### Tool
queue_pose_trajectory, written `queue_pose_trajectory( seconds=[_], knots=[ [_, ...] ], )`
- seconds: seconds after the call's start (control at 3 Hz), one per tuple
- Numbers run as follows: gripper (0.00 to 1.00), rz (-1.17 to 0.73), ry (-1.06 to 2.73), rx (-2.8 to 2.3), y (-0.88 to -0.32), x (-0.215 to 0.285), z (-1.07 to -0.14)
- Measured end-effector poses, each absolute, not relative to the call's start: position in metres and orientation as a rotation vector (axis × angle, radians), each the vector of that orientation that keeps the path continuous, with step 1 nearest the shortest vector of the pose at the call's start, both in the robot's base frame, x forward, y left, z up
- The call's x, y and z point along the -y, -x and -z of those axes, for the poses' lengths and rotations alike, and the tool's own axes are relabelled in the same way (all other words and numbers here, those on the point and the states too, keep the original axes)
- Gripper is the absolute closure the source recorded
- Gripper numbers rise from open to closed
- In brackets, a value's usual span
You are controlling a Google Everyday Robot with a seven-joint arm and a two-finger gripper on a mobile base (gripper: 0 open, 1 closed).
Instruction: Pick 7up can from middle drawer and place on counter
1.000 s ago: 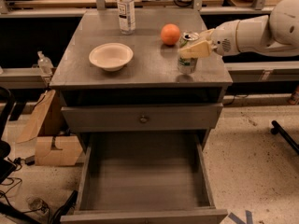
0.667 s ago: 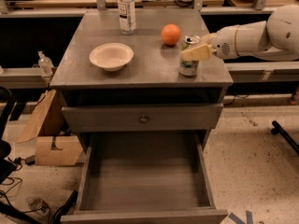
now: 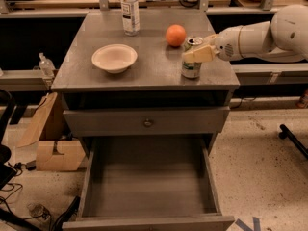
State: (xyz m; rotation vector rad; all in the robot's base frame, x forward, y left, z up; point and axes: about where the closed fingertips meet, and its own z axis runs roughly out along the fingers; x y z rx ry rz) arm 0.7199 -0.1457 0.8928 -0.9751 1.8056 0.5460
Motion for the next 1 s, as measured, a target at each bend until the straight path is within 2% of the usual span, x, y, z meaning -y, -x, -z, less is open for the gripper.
queue_pose_trajectory(
  seconds=[0.33, 0.67, 1.0],
  knots=[
    [0.28, -0.551, 0.979, -1.805, -0.7203, 0.1427, -0.8915],
    [0.0, -0.558, 0.984, -1.805, -0.7209, 0.1381, -0.8896],
    [0.0, -0.558, 0.984, -1.805, -0.7209, 0.1381, -0.8896]
  ],
)
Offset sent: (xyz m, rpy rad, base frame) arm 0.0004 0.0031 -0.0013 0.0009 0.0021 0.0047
